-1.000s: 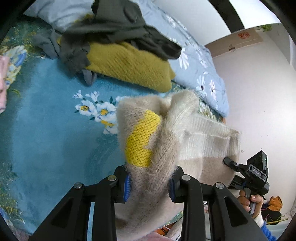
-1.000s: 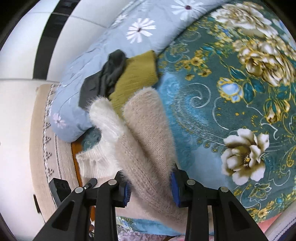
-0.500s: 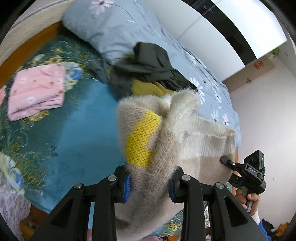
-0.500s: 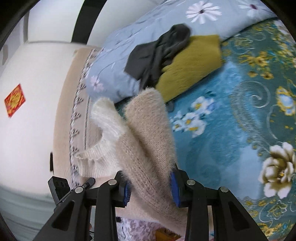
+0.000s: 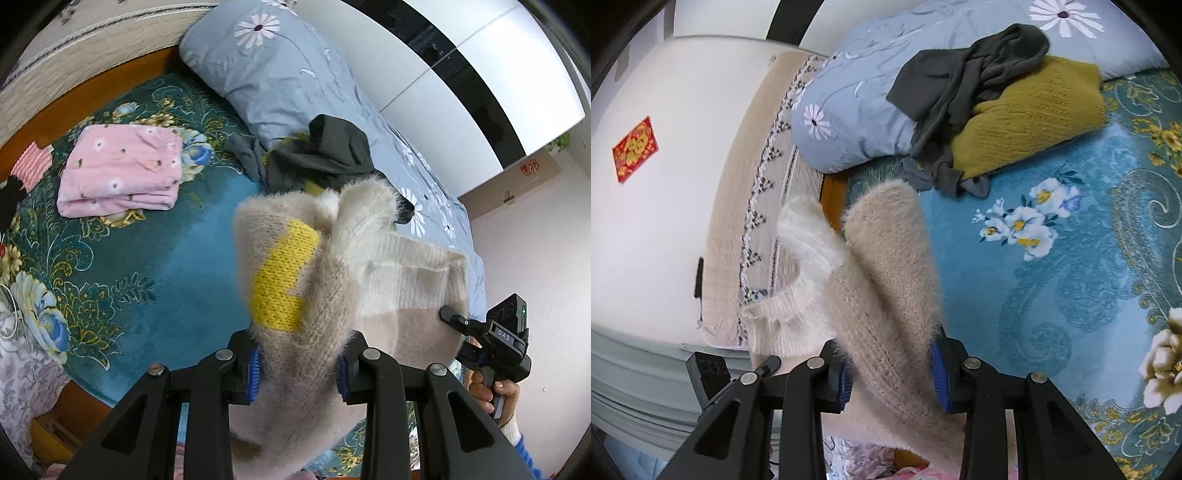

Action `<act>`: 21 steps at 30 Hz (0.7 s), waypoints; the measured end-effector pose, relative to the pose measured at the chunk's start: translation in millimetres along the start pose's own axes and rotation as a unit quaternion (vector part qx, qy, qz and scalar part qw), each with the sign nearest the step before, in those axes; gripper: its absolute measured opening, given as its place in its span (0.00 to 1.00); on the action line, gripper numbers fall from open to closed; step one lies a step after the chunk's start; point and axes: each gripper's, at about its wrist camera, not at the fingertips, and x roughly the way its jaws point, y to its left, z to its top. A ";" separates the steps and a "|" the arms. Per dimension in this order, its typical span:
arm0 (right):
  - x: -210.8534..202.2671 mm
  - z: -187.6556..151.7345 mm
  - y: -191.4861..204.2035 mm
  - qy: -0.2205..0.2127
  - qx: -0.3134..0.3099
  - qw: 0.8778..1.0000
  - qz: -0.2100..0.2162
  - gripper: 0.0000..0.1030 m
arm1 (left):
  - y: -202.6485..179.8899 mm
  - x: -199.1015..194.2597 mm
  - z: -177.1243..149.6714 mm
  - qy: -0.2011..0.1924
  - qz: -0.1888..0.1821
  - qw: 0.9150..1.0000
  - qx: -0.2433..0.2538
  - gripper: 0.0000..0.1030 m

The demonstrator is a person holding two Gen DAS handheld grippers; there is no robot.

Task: Fold clothes
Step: 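Lift the folded sweater with both grippers and carry it toward the pink garment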

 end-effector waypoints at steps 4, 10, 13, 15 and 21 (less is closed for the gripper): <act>28.5 -0.3 19.3 0.007 -0.003 1.000 -0.018 0.36 | 39.0 1.6 13.2 0.007 -0.017 1.000 -0.011 0.32; 86.5 -0.5 53.2 -0.004 0.011 0.999 -0.049 0.36 | 105.6 10.1 64.7 0.033 -0.044 0.998 -0.005 0.32; 124.9 0.9 74.3 -0.002 0.021 0.998 -0.063 0.35 | 138.6 7.6 93.2 0.039 -0.051 0.998 -0.002 0.32; 152.0 5.5 87.2 0.003 0.023 0.997 -0.069 0.35 | 165.8 4.6 113.0 0.040 -0.053 0.998 -0.004 0.32; 235.2 23.3 120.9 0.030 0.027 0.997 -0.061 0.35 | 234.6 -8.6 151.4 0.035 -0.045 0.998 -0.029 0.32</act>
